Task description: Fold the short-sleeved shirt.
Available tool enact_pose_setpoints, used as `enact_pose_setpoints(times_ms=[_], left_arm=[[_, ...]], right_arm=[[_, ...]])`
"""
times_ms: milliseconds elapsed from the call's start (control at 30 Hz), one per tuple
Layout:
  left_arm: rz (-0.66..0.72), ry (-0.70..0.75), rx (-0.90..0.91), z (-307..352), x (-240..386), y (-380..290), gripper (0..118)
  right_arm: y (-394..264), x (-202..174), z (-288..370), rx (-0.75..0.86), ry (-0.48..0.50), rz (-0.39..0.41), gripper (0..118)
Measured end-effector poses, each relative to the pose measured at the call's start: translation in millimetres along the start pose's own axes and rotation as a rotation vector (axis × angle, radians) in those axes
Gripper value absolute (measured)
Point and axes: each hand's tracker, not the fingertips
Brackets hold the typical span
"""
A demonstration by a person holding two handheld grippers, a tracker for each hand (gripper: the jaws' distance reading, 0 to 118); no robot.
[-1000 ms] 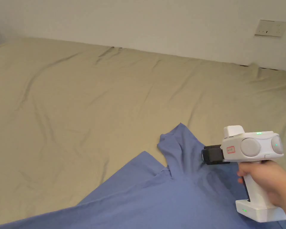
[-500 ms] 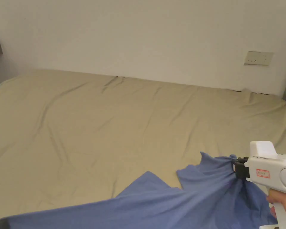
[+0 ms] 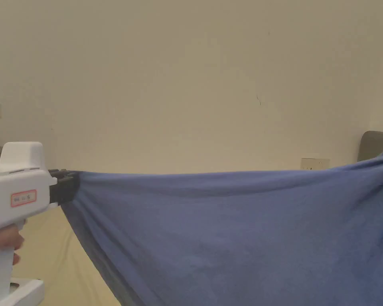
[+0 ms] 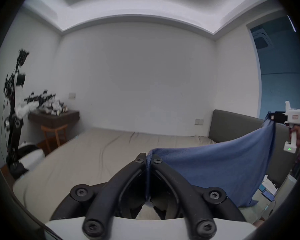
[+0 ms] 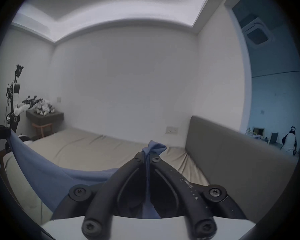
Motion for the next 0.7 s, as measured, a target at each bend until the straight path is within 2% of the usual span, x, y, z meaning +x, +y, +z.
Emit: enact_pose_setpoints(times_ms=[167, 267, 367, 467, 533, 700], left_arm=[[0.031, -0.022, 0.062, -25.3, 0.2, 61.1, 2], [0.001, 0.024, 0.045, -49.8, -0.1, 85.2, 2], [-0.044, 0.064, 0.074, -75.9, -1.9, 104.3, 2], [-0.075, 0.105, 0.096, -109.5, -7.2, 122.3, 2], [-0.096, 0.145, 0.110, -132.8, -13.2, 133.3, 2], [-0.097, 0.193, 0.147, -184.2, -23.2, 158.7, 2]], right_arm=[[47.9, 5.5, -8.5, 0.045, -0.022, -0.007, 7], [65.1, 8.4, -35.1, 0.070, -0.015, -0.064, 7], [75.6, -2.8, -71.1, 0.098, -0.047, -0.026, 7], [86.7, -15.1, -115.2, 0.104, -0.044, -0.026, 7], [96.5, -24.9, -147.4, 0.124, -0.062, 0.013, 7], [112.7, -30.1, -213.1, 0.171, -0.053, -0.038, 7]])
